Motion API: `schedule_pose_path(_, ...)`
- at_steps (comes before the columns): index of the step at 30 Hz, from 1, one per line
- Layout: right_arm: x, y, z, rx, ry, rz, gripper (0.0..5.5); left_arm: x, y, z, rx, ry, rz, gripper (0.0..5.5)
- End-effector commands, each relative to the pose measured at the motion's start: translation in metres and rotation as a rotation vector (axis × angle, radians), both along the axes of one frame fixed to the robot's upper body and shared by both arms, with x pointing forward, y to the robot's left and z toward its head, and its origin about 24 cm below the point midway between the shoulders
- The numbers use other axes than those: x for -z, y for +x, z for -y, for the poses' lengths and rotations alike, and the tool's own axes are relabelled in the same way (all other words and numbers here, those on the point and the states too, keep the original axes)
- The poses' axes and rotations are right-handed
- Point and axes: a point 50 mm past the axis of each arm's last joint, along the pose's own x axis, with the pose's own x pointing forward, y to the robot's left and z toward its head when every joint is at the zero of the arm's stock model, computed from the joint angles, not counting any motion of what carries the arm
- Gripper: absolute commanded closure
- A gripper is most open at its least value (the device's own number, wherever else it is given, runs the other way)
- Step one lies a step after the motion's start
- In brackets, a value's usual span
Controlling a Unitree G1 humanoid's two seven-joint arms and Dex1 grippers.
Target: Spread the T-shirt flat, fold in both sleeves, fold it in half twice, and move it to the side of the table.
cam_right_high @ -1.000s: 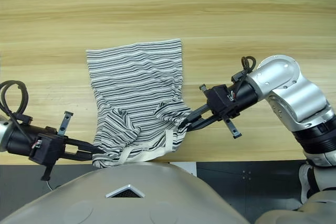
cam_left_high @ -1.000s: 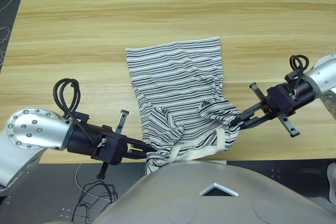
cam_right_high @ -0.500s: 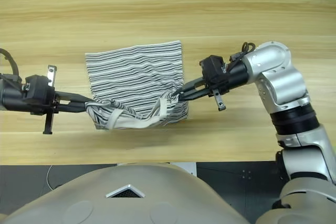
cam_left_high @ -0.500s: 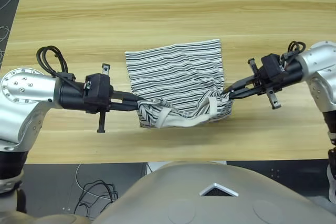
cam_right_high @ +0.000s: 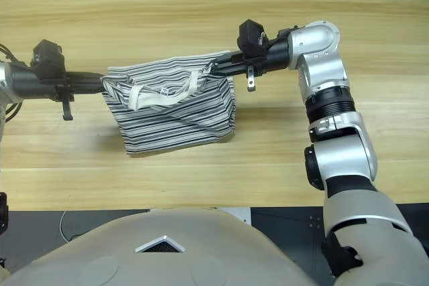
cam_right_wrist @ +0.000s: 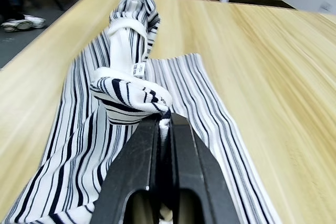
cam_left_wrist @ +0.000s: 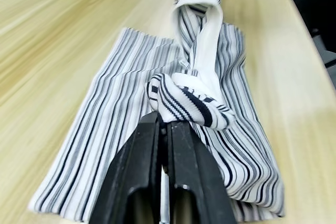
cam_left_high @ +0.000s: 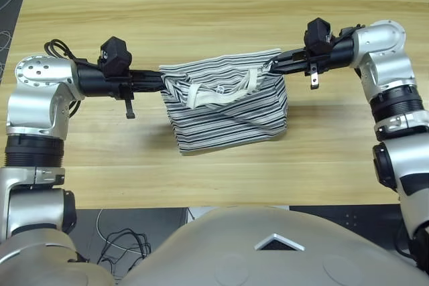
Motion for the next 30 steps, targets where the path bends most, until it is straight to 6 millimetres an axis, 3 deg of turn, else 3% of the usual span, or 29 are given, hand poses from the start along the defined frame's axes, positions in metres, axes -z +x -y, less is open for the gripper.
schedule_pose_path(1, -0.005, 0.015, 0.000, 0.100, -0.002, 0.023, 5.40, 0.002, 0.016, 0.001, -0.039, 0.026, 0.027, 5.39)
schedule_pose_path(9, 0.014, 0.025, 0.002, 0.265, -0.107, 0.049, 5.40, 0.026, 0.043, 0.010, -0.154, 0.088, 0.013, 5.39)
schedule_pose_path(11, 0.022, 0.025, 0.002, 0.294, -0.150, 0.050, 5.40, 0.035, 0.046, 0.011, -0.183, 0.112, -0.019, 5.07)
schedule_pose_path(16, 0.033, 0.027, 0.000, 0.364, -0.230, 0.096, 4.56, 0.048, 0.046, -0.003, -0.236, 0.193, -0.049, 4.54)
schedule_pose_path(20, 0.033, 0.036, 0.006, 0.513, -0.301, 0.169, 4.56, 0.047, 0.049, -0.030, -0.403, 0.248, -0.053, 4.54)
schedule_pose_path(25, 0.032, 0.038, 0.007, 0.553, -0.313, 0.206, 4.56, 0.043, 0.049, -0.051, -0.538, 0.254, -0.038, 4.54)
schedule_pose_path(28, 0.025, 0.040, 0.003, 0.533, -0.252, 0.236, 4.56, 0.034, 0.051, -0.043, -0.467, 0.181, 0.020, 4.54)
schedule_pose_path(30, 0.017, 0.039, -0.004, 0.491, -0.169, 0.257, 4.56, 0.022, 0.046, -0.022, -0.298, 0.067, 0.086, 4.54)
